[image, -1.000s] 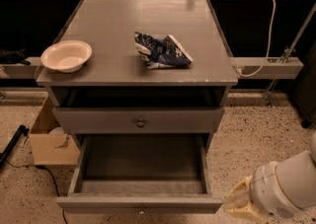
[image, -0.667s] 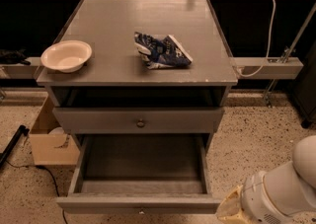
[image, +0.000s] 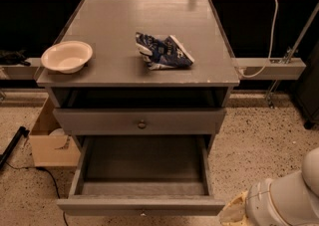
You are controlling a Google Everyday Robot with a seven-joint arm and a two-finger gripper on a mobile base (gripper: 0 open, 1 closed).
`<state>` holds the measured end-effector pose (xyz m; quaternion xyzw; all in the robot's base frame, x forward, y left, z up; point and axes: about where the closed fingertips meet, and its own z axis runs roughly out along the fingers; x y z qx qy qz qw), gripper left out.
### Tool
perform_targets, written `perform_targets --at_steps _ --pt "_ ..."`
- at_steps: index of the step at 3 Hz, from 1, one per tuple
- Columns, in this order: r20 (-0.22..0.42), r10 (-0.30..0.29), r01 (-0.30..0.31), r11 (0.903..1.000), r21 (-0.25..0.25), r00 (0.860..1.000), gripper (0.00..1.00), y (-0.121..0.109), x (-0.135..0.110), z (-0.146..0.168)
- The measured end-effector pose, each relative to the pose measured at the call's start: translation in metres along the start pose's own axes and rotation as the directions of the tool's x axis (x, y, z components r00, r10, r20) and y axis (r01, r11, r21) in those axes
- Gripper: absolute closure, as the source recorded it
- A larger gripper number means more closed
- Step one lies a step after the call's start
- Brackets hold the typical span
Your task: Close middle drawer
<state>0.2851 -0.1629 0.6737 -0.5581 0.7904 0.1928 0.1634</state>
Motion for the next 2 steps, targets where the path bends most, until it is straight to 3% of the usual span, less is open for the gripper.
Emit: perform_targets --at_steps 1,2 --pt "0.075 0.032 -0.035 0.9987 0.038 0.997 1.0 0.0107 -0.0037 0.014" --pt "0.073 0.031 -0.034 0.9988 0.036 0.997 1.0 0.0113 -0.0043 0.0159"
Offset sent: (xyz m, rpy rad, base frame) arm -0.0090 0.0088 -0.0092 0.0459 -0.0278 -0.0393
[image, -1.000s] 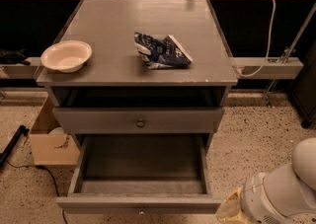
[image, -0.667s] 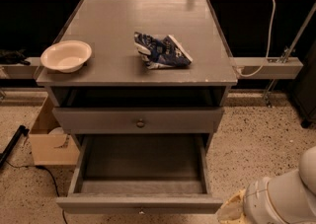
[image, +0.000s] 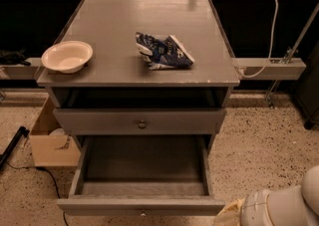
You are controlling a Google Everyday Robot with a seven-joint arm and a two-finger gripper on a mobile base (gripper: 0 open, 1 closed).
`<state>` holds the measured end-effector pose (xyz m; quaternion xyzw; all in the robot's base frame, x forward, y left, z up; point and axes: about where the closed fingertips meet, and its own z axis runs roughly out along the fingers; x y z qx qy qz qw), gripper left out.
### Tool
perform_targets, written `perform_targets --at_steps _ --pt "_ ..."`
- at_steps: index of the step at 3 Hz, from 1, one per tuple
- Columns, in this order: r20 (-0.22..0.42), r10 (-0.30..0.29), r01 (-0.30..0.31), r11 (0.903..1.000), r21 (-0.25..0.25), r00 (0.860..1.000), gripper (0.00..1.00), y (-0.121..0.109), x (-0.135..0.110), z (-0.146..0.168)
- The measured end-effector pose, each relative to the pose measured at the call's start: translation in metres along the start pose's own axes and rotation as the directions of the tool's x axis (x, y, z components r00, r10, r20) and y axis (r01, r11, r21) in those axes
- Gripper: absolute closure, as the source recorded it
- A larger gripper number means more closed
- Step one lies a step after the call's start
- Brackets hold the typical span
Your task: Close middle drawer
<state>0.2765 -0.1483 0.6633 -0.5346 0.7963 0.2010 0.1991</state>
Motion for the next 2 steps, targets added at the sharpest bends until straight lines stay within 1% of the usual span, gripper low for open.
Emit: perform_targets --at_steps 1,2 --pt "-0.026 0.008 -0.009 0.9997 -0.023 1.0 1.0 -0.002 -0.003 0.047" --pt "-0.047 0.009 -0.01 0.9996 -0.026 0.999 1.0 -0.011 -0.004 0.078"
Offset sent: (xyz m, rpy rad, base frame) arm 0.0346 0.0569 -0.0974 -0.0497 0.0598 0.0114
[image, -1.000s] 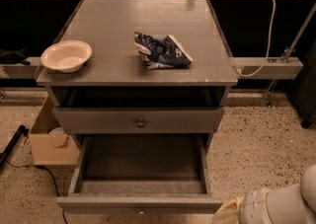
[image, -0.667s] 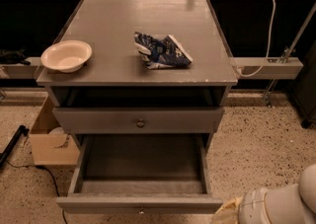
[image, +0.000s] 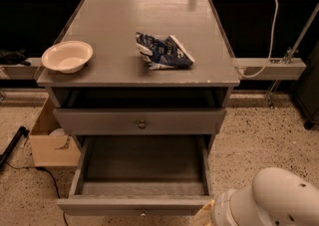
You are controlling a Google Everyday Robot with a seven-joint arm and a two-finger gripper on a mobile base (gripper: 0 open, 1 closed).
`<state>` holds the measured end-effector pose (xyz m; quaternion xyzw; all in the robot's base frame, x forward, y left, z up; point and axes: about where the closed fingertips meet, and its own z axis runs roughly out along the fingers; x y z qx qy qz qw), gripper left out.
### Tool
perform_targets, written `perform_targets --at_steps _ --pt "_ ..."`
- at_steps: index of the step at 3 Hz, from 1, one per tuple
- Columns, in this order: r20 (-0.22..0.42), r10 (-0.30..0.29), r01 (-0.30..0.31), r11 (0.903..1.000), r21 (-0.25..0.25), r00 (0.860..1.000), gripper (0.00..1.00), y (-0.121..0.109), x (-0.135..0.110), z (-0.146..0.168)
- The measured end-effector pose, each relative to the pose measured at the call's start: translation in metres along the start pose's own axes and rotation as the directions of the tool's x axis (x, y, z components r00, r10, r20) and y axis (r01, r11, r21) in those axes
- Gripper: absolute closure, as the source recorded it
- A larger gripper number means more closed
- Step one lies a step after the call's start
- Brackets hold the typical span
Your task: Close middle drawer
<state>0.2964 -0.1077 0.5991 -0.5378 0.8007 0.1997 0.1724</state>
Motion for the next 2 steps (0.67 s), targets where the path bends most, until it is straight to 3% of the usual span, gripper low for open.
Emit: perform_targets --at_steps 1,2 --pt "-0.014 0.042 -0.043 0.999 -0.01 0.999 1.0 -0.0306 0.0052 0.0453" --pt "-0.014 0.042 -0.043 0.999 -0.01 0.999 1.0 -0.0306 0.0052 0.0453"
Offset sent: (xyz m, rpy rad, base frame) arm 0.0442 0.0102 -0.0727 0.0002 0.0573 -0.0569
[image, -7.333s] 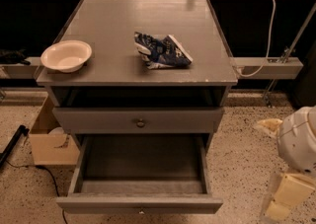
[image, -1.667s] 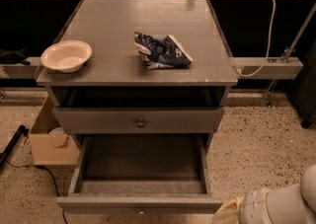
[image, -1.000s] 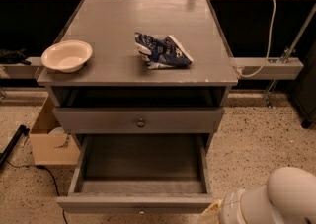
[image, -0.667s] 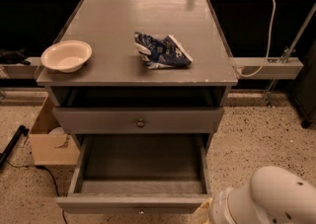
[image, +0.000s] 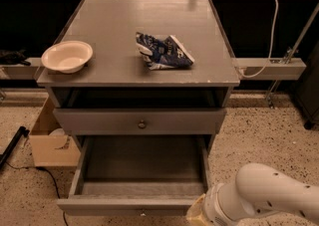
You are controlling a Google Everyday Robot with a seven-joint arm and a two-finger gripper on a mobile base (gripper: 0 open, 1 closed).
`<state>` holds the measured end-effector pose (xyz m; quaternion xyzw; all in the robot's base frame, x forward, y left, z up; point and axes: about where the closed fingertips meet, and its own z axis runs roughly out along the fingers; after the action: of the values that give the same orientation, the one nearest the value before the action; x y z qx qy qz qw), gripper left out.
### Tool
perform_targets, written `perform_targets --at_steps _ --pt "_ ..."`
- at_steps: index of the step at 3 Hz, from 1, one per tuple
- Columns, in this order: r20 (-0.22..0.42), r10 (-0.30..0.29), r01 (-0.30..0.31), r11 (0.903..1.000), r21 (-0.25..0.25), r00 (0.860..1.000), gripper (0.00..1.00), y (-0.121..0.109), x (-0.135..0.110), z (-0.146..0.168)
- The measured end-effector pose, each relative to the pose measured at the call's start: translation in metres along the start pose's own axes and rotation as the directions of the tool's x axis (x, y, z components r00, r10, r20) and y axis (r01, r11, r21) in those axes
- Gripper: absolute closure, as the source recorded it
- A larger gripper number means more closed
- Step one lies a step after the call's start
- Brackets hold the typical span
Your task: Close middle drawer
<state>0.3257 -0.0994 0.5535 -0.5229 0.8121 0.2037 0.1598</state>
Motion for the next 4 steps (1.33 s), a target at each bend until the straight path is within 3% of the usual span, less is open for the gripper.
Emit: perform_targets --at_steps 1,2,4 --pt "0.027 0.025 -0.025 0.9997 0.0 0.999 1.0 0.004 0.007 0.013" --pt "0.025 0.072 -0.071 0.997 -0.032 0.997 1.0 0.009 0.029 0.059" --pt "0.007 0.096 -0.095 0.9913 -0.091 0.995 1.0 0.007 0.04 0.15"
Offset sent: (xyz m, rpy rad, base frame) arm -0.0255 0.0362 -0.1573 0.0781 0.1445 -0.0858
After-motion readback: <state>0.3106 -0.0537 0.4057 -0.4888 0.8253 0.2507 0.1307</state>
